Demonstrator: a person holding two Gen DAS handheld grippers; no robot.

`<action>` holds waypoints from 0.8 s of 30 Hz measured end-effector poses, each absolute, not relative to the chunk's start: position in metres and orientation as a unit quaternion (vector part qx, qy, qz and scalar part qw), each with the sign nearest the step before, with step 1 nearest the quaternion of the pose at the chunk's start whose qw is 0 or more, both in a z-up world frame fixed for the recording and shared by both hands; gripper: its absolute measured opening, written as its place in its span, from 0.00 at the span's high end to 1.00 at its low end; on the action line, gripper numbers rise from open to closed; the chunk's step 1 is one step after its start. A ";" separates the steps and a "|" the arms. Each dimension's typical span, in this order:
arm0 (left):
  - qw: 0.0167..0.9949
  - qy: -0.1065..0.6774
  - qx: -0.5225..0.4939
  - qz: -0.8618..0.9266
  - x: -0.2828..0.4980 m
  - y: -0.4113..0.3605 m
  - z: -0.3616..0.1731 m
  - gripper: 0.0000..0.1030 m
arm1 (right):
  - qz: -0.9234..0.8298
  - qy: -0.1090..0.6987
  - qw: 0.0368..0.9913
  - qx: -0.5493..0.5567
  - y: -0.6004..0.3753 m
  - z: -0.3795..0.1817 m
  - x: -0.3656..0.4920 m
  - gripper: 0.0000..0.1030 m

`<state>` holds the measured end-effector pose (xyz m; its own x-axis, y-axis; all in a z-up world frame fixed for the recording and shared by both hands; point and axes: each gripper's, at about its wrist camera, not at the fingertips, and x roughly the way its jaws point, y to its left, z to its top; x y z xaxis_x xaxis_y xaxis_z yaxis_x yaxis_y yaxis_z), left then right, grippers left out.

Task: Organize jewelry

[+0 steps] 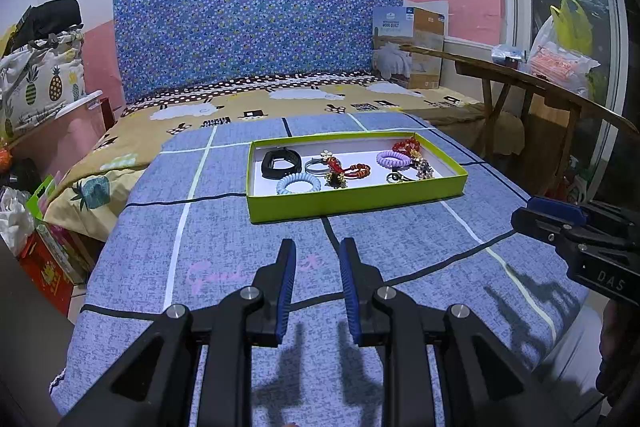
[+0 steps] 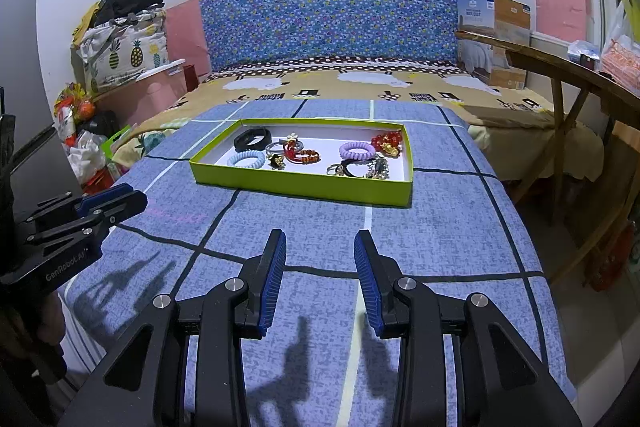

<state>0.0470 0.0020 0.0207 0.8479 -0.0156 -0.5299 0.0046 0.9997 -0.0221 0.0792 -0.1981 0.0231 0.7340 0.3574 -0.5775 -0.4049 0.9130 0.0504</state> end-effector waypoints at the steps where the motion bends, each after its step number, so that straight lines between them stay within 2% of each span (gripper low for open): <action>1: 0.961 0.276 -0.010 -0.005 0.047 0.002 0.021 0.77 | 0.205 0.302 0.930 -0.040 -0.198 0.023 0.080 0.65; 24: 0.960 0.279 -0.012 -0.006 0.048 0.001 0.017 0.77 | 0.206 0.305 0.929 -0.040 -0.195 0.023 0.078 0.65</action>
<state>0.0477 0.0006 0.0171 0.8446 -0.0181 -0.5351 0.0047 0.9996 -0.0264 0.0780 -0.1949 0.0231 0.7297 0.3582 -0.5824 -0.4073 0.9119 0.0506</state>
